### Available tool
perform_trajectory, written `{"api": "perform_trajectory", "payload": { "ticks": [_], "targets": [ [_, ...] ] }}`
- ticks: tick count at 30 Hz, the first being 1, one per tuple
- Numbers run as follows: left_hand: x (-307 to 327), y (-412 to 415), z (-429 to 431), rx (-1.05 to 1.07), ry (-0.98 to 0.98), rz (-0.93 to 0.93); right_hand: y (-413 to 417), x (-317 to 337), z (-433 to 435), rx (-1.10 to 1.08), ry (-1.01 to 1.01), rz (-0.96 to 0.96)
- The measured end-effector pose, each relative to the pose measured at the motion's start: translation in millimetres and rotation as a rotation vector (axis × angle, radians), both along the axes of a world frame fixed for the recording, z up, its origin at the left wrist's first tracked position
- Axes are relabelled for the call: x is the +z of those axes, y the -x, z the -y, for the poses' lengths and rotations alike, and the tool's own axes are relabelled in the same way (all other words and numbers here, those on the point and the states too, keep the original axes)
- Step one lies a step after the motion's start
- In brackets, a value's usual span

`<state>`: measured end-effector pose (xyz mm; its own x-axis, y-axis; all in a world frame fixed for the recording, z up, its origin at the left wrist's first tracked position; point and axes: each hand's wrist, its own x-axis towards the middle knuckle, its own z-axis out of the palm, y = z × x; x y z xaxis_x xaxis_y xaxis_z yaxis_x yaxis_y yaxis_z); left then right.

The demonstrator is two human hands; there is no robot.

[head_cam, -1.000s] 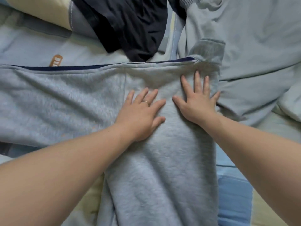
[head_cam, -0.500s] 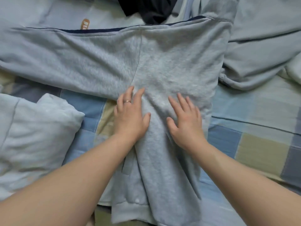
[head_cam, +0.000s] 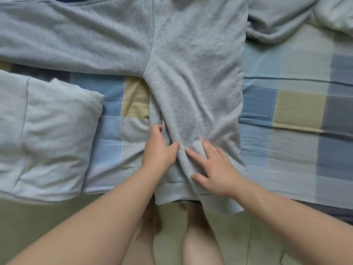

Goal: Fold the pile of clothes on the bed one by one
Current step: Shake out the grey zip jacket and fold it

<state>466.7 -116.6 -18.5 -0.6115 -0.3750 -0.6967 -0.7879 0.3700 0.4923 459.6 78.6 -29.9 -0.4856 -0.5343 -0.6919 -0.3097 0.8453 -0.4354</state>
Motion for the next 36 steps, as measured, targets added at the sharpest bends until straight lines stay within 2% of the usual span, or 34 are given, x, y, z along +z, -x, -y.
{"api": "perform_trajectory", "payload": {
  "ticks": [1,4,6,9,12,16,19,22,25,28,31,33,36],
  "targets": [
    [1,-5,4,-0.056,0.024,-0.026,-12,1,0,-0.052,0.021,0.027],
    [2,-28,11,-0.221,0.131,-0.126,-36,8,-1,-0.437,0.095,-0.045],
    [4,-47,11,-0.266,0.101,-0.129,-54,12,-5,-0.54,0.0,-0.155],
    [6,-70,5,-0.253,0.054,-0.135,-85,15,-12,-0.453,-0.16,-0.189],
    [4,-90,-4,-0.27,0.087,-0.158,-112,14,-18,-0.273,-0.222,-0.2],
    [-1,-111,-13,-0.511,0.26,-0.018,-123,-2,-31,-0.086,-0.305,-0.305],
    [0,-126,-20,-0.656,0.269,0.061,-117,-9,-43,-0.131,-0.164,-0.441],
    [0,-136,-23,-0.693,0.281,0.084,-107,-10,-54,-0.204,-0.008,-0.508],
    [4,-142,-31,-0.716,0.352,0.109,-97,-6,-66,-0.184,0.029,-0.478],
    [10,-142,-51,-0.712,0.452,-0.001,-91,1,-78,-0.129,0.014,-0.379],
    [7,-140,-78,-0.644,0.267,0.037,-90,3,-84,0.024,-0.119,-0.31],
    [-1,-140,-94,-0.547,0.167,0.089,-90,-2,-86,0.035,-0.083,-0.36],
    [-13,-137,-108,-0.49,0.174,0.028,-84,-6,-91,-0.011,0.04,-0.407]
  ]
}}
